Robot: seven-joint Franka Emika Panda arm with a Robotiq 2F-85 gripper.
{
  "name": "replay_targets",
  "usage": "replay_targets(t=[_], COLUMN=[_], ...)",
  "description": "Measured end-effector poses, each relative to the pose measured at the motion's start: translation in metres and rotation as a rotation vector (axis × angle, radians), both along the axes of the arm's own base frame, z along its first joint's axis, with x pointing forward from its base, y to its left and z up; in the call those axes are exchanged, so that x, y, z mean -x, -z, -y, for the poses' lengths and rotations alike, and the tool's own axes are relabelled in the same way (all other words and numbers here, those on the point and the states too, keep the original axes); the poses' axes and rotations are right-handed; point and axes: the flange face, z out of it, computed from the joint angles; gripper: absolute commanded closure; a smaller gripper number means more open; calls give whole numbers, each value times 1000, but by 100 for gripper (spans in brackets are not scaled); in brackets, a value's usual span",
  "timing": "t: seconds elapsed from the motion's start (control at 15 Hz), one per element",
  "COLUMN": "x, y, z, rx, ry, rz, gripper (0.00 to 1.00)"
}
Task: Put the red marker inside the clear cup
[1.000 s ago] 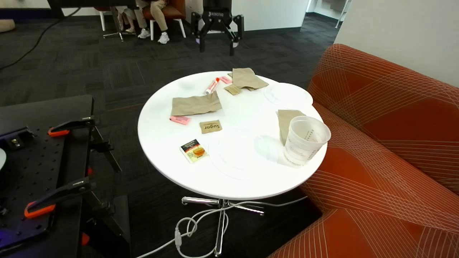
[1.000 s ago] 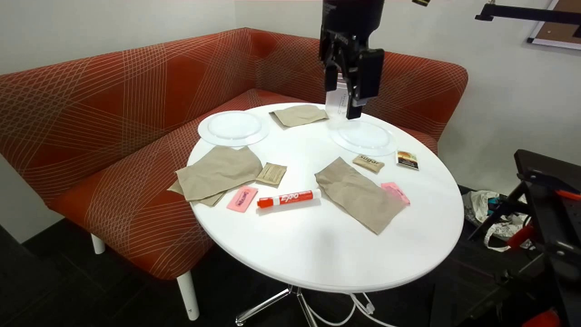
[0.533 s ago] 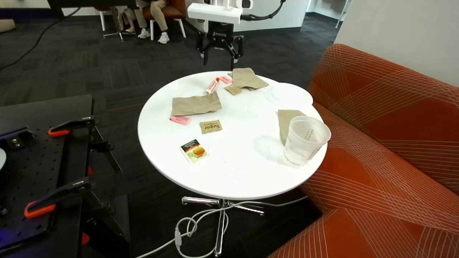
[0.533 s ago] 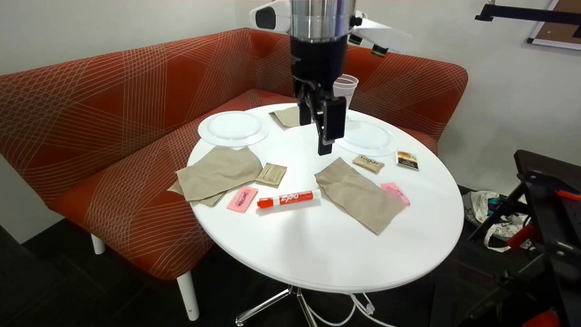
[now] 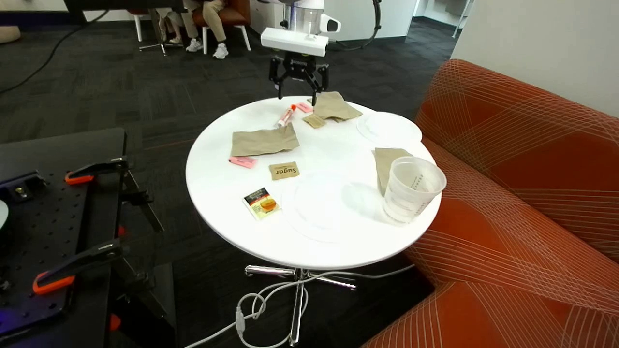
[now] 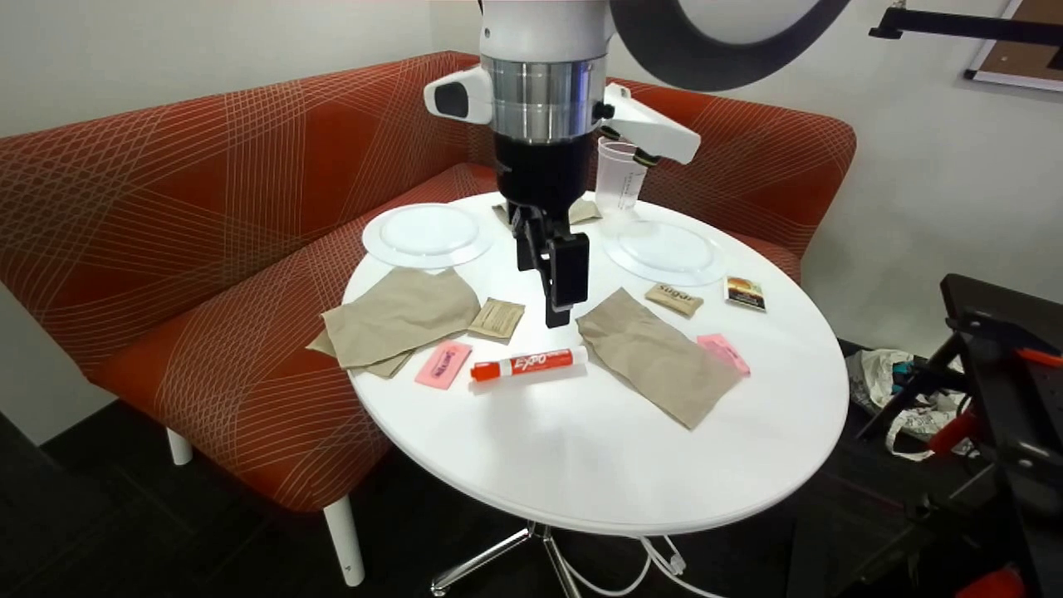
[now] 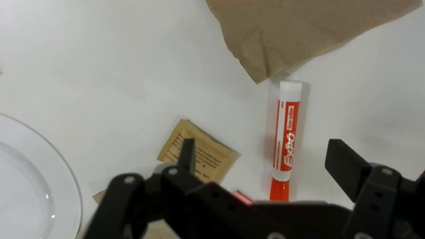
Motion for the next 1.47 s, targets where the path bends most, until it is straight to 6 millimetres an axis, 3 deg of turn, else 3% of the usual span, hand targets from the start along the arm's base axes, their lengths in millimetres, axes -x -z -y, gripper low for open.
replay_targets(t=[0.67, 0.73, 0.87, 1.07, 1.4, 1.47], x=[0, 1, 2, 3, -2, -2], y=[45, 49, 55, 60, 55, 54], z=[-18, -19, -22, -25, -26, -27], rx=[-21, -21, -22, -25, -29, -29], ry=[-15, -17, -18, -19, -8, -5], rz=[-30, -35, -40, -39, -23, -22], gripper=[0, 25, 34, 59, 97, 100])
